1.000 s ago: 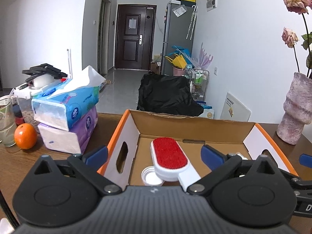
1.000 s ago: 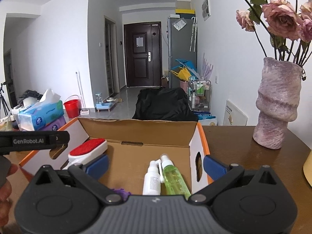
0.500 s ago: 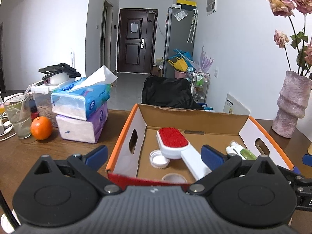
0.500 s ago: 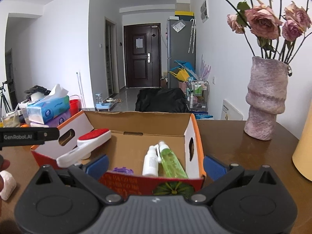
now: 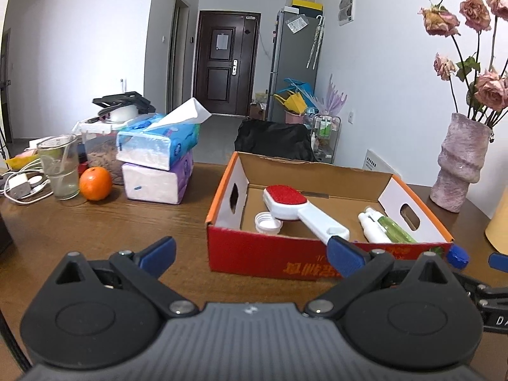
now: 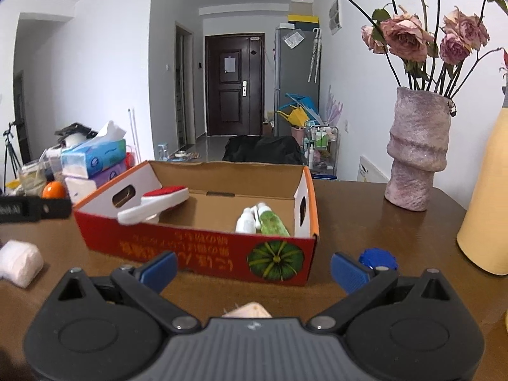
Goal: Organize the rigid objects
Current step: 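Withdraw both grippers from the box back over the table, then move the left gripper toward the white bottle cap while the right approaches the white plug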
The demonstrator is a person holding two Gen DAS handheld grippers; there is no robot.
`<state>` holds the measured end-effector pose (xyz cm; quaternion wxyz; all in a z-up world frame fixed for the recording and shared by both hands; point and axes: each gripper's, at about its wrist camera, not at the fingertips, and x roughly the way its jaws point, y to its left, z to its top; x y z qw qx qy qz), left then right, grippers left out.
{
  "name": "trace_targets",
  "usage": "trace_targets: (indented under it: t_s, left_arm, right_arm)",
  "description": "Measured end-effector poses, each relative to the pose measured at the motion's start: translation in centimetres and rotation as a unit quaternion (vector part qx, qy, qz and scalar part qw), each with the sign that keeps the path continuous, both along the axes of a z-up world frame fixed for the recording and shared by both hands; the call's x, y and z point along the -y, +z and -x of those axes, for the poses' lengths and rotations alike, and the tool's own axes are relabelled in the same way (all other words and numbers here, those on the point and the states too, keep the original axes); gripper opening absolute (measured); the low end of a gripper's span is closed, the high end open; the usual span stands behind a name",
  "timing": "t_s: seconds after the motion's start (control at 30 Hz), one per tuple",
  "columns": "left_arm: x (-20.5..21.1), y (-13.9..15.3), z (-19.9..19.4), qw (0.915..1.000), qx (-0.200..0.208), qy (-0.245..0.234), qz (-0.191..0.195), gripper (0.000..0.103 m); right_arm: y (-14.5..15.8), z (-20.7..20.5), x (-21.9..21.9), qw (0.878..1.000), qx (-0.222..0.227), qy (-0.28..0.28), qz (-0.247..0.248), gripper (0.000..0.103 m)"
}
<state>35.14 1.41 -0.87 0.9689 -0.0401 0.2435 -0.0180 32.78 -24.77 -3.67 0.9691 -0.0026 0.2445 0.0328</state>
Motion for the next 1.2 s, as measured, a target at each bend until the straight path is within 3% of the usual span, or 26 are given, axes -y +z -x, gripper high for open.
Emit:
trace_targets:
  t_s: [0.27, 0.7, 0.97, 1.2]
  left_arm:
    - [-1.9, -0.1, 3.7, 0.9994, 0.000, 0.012, -0.032, 0.103]
    - [-7.4, -0.5, 8.5, 0.9971, -0.014, 0.060, -0.044, 0.103]
    - [-10.8, -0.7, 9.3, 0.9951, -0.023, 0.088, -0.038, 0.103]
    - [-13.4, -2.5, 8.1, 0.9916, -0.052, 0.108, -0.048, 0.103]
  right_arm:
    - [-0.7, 3.3, 0.0, 1.000, -0.009, 0.010, 0.028, 0.103]
    - [-1.3, 7.3, 1.5, 0.999, -0.029, 0.002, 0.029, 0.103]
    - [-1.5, 8.0, 1.5, 0.999, -0.036, -0.006, 0.027, 0.103]
    - [-2.0, 8.2, 0.7, 0.999, -0.045, -0.009, 0.030, 0.103]
